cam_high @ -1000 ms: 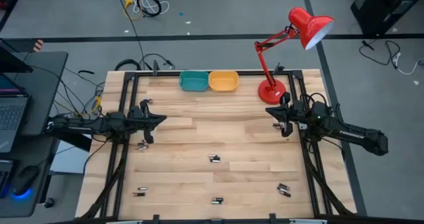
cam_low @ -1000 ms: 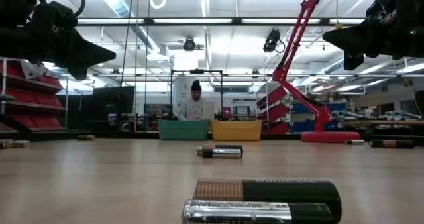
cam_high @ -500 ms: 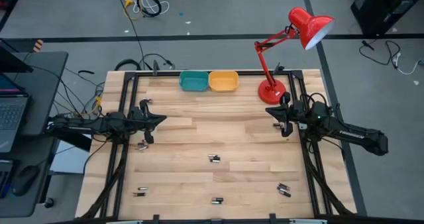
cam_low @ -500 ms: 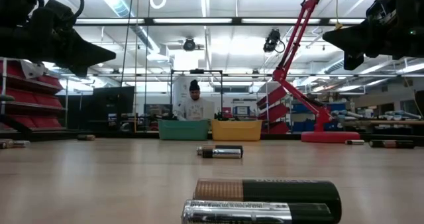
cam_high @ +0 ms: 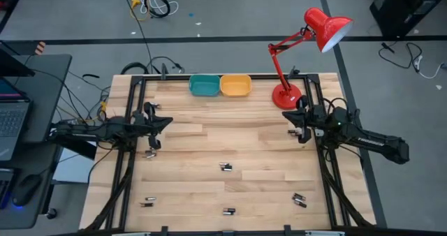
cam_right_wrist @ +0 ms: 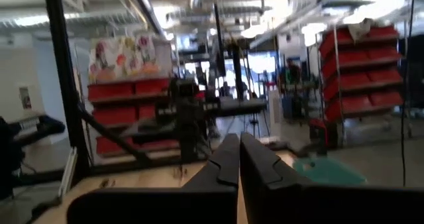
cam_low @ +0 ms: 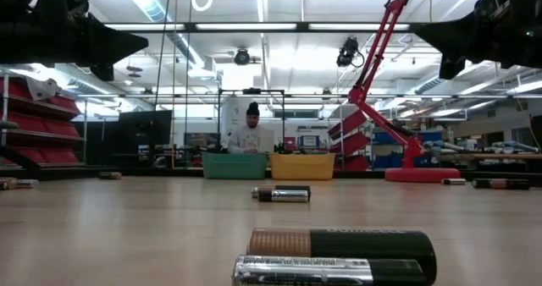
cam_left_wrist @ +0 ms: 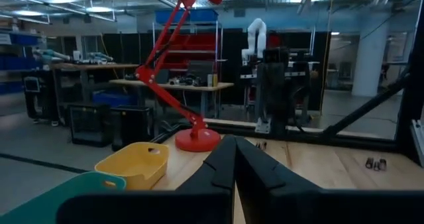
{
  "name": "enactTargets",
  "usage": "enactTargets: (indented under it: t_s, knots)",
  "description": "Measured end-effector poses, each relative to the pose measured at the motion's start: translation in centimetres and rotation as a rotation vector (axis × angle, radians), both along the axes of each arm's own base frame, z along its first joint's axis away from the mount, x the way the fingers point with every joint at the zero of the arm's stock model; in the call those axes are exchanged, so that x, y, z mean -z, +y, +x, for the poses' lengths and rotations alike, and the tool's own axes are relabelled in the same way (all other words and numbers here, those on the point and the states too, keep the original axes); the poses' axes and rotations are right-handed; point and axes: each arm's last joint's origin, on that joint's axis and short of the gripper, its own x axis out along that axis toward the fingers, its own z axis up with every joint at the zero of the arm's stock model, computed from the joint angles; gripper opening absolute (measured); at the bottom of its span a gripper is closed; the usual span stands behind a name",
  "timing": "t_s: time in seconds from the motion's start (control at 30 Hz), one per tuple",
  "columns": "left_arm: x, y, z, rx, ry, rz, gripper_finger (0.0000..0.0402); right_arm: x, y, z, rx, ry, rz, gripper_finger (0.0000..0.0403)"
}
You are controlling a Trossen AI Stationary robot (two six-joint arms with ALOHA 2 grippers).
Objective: Sort batteries
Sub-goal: Put the black battery into the blue bin
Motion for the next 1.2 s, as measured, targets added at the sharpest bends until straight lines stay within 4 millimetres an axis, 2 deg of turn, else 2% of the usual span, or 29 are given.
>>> enactTargets:
  t_s: [0.2, 0.4, 0.53, 0.73, 0.97, 1.2]
  knots:
    - [0.0, 0.0, 0.0, -0.010, 0.010, 0.030, 0.0016, -0.2, -0.2, 0.0, 0.055, -0.028, 0.020, 0.0000]
    - [0.0, 0.3, -0.1, -0.122, 0.013, 0.020, 0.0016, 0.4, -0.6, 0.5, 0.117, 0.030, 0.099, 0.0003]
    - [0.0, 0.4, -0.1, -0.138, 0.014, 0.023, 0.0016, 0.9, -1.0, 0.9, 0.197, 0.073, 0.125, 0.0014]
    - [0.3, 0.3, 0.2, -0.137, 0.054, 0.029, 0.0016, 0.9, -1.3, 1.6, 0.203, 0.067, 0.173, 0.0047]
    - [1.0, 0.3, 1.0, -0.151, 0.137, 0.030, 0.0016, 0.6, -1.6, 2.2, 0.226, 0.022, 0.232, 0.0105]
    - [1.5, 0.3, 2.0, -0.153, 0.178, -0.004, 0.0016, -1.1, -2.1, 3.5, 0.228, 0.048, 0.245, 0.0158]
